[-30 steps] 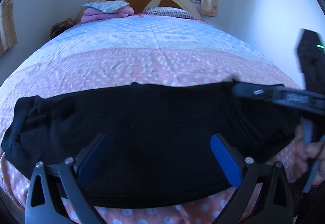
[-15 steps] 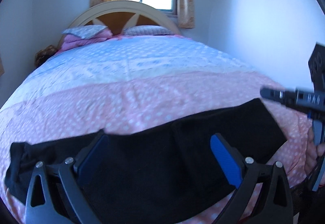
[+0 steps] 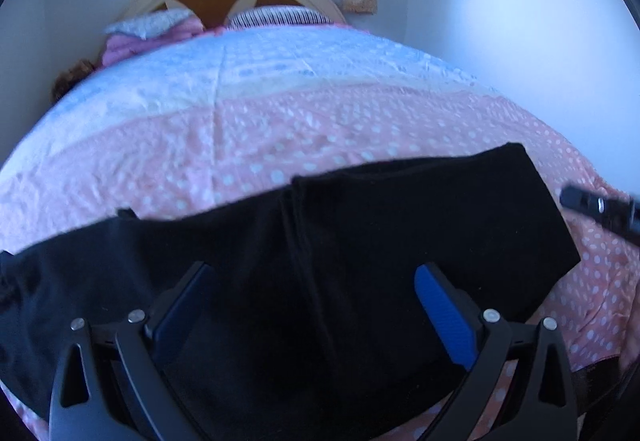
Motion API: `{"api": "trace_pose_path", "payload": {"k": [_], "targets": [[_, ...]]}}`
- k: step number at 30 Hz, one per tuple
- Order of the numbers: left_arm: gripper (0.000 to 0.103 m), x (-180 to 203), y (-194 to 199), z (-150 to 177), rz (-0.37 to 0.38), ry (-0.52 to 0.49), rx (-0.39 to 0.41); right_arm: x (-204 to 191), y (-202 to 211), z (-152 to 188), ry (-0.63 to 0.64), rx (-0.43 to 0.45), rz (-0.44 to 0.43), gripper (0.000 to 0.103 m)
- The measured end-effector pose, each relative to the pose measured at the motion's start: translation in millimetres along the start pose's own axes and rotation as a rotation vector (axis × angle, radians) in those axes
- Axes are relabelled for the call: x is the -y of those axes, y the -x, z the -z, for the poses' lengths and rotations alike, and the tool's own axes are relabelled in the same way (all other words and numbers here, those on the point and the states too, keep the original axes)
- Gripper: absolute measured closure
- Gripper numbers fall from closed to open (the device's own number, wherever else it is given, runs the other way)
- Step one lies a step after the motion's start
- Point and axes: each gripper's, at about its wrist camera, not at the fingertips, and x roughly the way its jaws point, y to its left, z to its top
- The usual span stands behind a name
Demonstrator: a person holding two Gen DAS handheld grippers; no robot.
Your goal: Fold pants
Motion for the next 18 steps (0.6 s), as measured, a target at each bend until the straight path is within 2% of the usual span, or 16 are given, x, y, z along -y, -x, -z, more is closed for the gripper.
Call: {"api": "trace_pose_path", "payload": {"k": [2,4,5,6,7,10,12,15,18], "targets": [[0.0,1.8,-1.7,1.8,0.013,-0.008,-0.003,-6.0,-7.8,-20.2,0.024,0.035,0.029,0.089],[0.0,2.1,-13.8,4.6,0.016,-0.009,-0.05,-8.8,-28.3,-33.8,0.047,0.055,0.09,0.089],[0.0,-1.2,-15.6,7.5,0.029,0.008,-0.047,-11.2,-43.3,-37.4,0.064,0.037,0.103,0.089],[0.0,-4.8,-14.9,8.2,0.042,0.018,-0.04,-7.5,-66.7,-37.7,0.071,-0.042,0.123,0.089],[0.0,-6.9,-17.9,6.6,0.041,0.017,-0.046,-3.2,-81.5,-36.5,0.051,-0.083,0.129,0.088],[0.0,-22.8,-8.9,9.6,0.051,0.034,-0.04,16.4,-79.2,-33.6,-0.073,-0.014,0.047,0.088],[0.0,-38.9,4.5,13.0,0.044,0.058,-0.014,23.9,-75.7,-35.8,-0.134,-0.014,0.002,0.089],[0.0,-79.4,31.1,20.7,-0.047,0.107,0.037,9.6,-55.6,-38.7,-0.142,0.043,-0.013,0.089],[0.0,-134.4,59.0,36.2,-0.188,0.211,0.074,-48.7,-35.8,-25.7,0.019,0.111,-0.099,0.088]]}}
